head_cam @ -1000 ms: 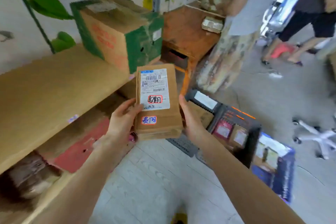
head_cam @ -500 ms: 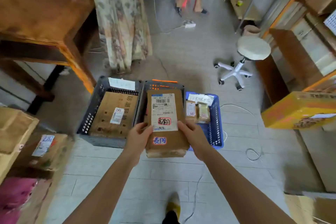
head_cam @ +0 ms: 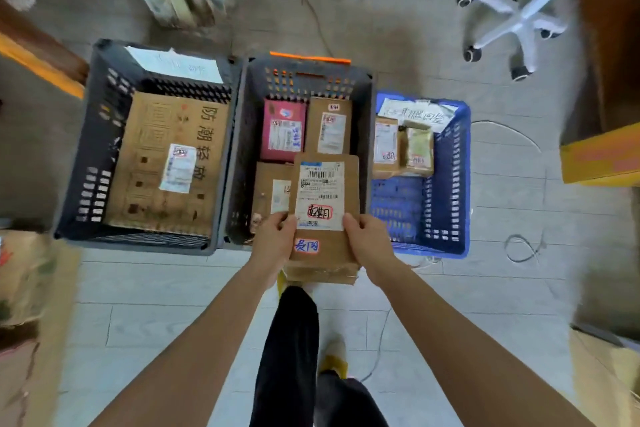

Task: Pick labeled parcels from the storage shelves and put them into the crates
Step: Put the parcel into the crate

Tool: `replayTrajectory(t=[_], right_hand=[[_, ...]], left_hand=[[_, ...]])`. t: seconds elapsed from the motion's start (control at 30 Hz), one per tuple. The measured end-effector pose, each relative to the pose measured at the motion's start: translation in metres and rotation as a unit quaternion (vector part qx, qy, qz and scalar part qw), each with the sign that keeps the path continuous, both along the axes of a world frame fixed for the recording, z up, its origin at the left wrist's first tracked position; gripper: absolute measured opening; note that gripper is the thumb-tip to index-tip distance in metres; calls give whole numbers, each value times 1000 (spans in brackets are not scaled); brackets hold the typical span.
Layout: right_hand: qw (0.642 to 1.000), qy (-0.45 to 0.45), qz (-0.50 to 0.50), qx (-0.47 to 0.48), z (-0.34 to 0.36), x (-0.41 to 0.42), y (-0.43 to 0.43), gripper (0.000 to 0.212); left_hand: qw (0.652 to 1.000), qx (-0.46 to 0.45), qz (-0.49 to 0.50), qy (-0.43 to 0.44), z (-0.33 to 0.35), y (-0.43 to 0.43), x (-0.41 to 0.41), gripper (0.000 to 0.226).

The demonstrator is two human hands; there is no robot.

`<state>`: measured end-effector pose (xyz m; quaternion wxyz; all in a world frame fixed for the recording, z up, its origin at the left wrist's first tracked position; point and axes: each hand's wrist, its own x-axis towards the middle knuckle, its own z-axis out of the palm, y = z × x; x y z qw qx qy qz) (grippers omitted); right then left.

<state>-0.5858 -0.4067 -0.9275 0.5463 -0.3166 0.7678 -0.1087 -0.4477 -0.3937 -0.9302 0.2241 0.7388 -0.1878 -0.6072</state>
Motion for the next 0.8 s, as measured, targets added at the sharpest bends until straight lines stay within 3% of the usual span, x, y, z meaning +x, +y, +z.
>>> replayTrajectory(t=[0.23, 0.4, 0.63, 0.8], right_hand=[[997, 48, -9, 55, -134, -5, -61, 28], [989, 73, -71, 108, -220, -9, -75, 13], [981, 100, -120, 113, -310, -1, -74, 33], [980, 79, -132, 127, -352, 0, -74, 35]], left_hand=[[991, 53, -111, -48, -140, -66, -5, 34], [980, 69, -172, -72, -226, -81, -19, 35], [954, 81, -238, -163, -300, -78, -35, 29], [957, 77, -245, -132, -332, -74, -37, 27]])
